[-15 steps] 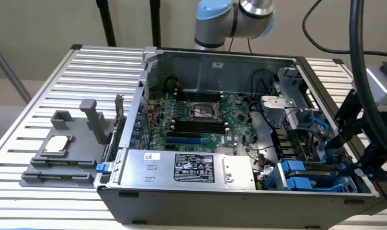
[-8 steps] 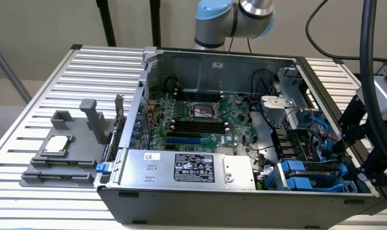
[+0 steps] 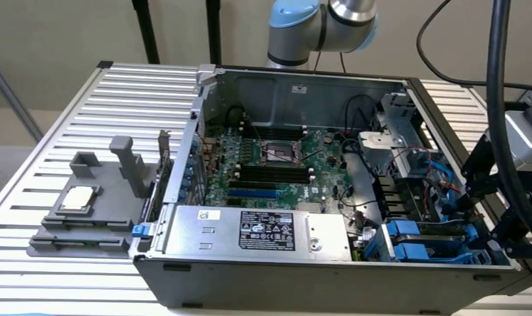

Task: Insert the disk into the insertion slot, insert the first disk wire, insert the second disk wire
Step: 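Insert the first disk wire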

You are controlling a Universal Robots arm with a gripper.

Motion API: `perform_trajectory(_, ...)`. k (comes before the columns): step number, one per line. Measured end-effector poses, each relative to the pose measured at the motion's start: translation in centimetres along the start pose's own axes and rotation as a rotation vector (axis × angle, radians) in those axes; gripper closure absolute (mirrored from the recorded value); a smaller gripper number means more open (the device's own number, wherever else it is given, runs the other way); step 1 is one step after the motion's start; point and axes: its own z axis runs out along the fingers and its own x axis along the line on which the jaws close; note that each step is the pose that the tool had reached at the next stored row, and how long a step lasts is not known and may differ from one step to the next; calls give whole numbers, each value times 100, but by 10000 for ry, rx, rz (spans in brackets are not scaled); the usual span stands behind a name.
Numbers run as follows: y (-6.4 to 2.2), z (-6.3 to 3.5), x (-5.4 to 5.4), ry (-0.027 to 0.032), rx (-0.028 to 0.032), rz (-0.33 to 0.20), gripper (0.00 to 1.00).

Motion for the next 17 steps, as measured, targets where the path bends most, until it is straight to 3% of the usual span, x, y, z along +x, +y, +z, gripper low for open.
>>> perform_trajectory(14,-23,55,-74,16,-40,-405,45)
perform_trajectory(16,-25,57,-78,19,-45,-455,47)
perform_trajectory(17,-28,57,-80,22,-47,-480,55)
